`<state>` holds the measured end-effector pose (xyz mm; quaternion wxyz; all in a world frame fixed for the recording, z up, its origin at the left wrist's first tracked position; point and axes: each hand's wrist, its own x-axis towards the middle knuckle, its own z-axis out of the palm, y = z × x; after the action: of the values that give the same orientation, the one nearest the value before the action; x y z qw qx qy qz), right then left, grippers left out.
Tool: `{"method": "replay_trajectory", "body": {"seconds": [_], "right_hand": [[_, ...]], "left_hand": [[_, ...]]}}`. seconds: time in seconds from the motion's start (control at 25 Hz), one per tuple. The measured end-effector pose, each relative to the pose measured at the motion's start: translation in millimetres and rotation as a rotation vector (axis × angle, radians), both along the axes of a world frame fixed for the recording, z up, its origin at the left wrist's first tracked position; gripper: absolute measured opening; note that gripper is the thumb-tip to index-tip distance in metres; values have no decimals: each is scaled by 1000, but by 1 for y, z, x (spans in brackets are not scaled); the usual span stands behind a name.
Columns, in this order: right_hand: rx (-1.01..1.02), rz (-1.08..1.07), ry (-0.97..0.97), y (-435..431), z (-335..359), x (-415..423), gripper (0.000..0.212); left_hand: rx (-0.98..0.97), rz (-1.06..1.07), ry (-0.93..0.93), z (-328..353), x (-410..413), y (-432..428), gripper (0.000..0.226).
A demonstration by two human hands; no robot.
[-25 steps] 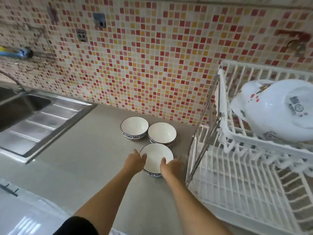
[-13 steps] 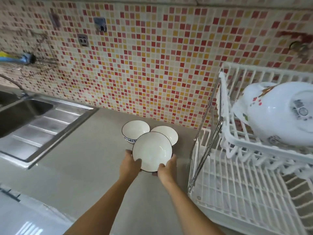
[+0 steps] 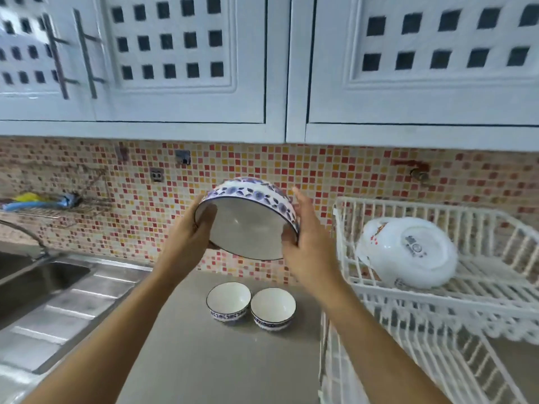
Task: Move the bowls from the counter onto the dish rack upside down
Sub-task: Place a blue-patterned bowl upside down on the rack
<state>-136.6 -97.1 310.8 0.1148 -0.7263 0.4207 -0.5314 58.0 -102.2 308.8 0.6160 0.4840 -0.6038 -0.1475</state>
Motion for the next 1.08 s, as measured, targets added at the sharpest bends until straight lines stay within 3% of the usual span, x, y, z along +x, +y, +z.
{"method": "replay_trajectory", "body": {"seconds": [0.16, 0.28, 0.4, 0.44, 0.52, 0.6, 0.72, 0.84, 0.96, 1.08], "right_hand": [[-148, -51, 148, 24, 65, -76, 65], [-290, -185, 262, 32, 87, -143, 71], [-387, -353, 402, 32, 96, -217, 87], [-408, -393, 445, 30, 97, -241, 91], [-461, -411, 507, 23, 95, -280, 88], [-482, -402, 530, 14, 90, -317, 82], [-479, -385, 580, 2, 79, -360, 81], [-389, -351, 674, -15, 72, -398, 88], [-9, -186, 782, -33, 63, -433, 98], [128, -33, 683, -51, 51, -453, 95]], "left_hand": [[-137, -196, -76, 49, -62, 15, 31], [-50, -484, -308, 83, -109, 19, 60], [62, -779, -275, 111, -166, 7, 78], [65, -813, -270, 116, -187, 3, 73], [29, -790, -455, 118, -226, 0, 60], [1, -729, -600, 118, -268, -2, 77], [14, -708, -651, 111, -316, -19, 87], [37, -662, -688, 98, -346, -39, 81], [87, -607, -731, 83, -367, -60, 83], [157, -629, -724, 75, -384, -75, 77]]}}
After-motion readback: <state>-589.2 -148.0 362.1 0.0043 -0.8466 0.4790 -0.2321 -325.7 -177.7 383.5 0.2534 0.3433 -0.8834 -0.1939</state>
